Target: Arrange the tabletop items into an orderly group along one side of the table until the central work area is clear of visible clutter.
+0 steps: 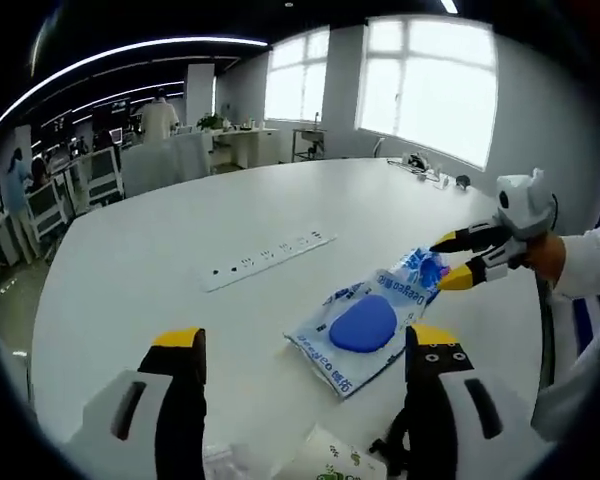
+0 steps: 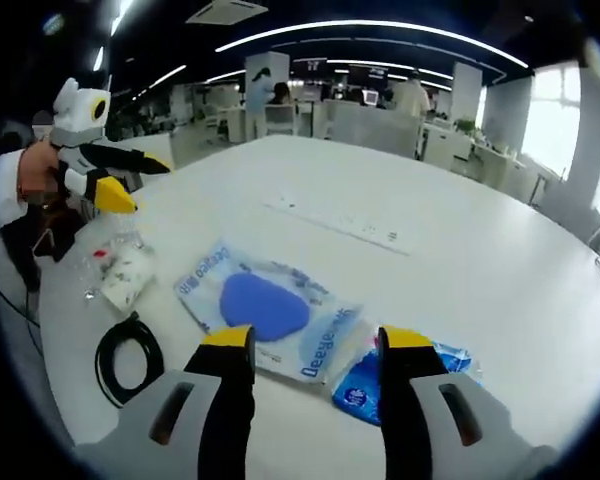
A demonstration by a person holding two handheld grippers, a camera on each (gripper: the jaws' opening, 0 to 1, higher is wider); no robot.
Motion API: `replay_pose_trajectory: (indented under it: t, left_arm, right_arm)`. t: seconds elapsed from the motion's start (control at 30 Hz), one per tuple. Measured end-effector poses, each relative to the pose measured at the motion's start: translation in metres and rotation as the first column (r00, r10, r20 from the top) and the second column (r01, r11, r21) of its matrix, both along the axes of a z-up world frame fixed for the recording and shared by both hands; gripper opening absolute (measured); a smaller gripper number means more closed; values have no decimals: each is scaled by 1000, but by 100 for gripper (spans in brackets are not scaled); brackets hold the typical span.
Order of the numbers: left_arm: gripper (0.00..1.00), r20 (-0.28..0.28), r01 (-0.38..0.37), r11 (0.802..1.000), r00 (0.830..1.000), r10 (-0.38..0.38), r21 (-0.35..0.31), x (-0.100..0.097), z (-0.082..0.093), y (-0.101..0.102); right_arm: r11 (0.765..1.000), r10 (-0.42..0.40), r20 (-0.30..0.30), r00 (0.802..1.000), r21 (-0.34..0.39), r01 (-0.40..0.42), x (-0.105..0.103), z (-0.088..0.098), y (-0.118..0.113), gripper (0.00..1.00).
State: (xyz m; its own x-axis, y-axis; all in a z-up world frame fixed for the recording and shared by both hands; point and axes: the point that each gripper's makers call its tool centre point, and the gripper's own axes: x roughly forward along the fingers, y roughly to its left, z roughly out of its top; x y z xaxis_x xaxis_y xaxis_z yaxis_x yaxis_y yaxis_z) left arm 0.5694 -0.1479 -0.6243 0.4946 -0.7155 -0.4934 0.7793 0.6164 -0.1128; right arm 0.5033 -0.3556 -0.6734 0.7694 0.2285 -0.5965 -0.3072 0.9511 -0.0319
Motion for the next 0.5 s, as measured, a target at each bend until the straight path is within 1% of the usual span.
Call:
replay_pose_trajectory:
  t: [0.07, 0.13, 0.2, 0.3, 0.47, 0.5]
  left_arm:
    - [86, 0, 6, 1000, 1000, -6, -11, -6, 4, 4]
    - [88, 6, 13, 1000, 1000, -13, -17, -13, 10, 8]
    - [90, 10, 11, 999, 1000, -10, -39, -18, 16, 12]
    - [94, 18, 1, 999, 1000, 0, -38, -22, 21, 19]
    - [95, 14, -4, 998, 1000, 4, -60, -33, 31, 29]
    - [96, 20, -2, 998, 1000, 3, -65, -35, 33, 30]
  right_arm:
    - [1000, 2, 3, 1000, 18, -2, -2, 4, 2, 49]
    - [1000, 6, 5, 1000, 20, -6, -4, 8, 3, 50]
    - [1000, 11, 11, 1000, 21, -11, -5, 12, 5, 50]
    - [999, 9, 16, 1000, 34, -9, -6, 17, 6, 52]
    - [999, 20, 22, 1000, 40, -21, -11, 24, 12, 53]
    - [999, 22, 26, 999, 42, -23, -12, 25, 13, 54]
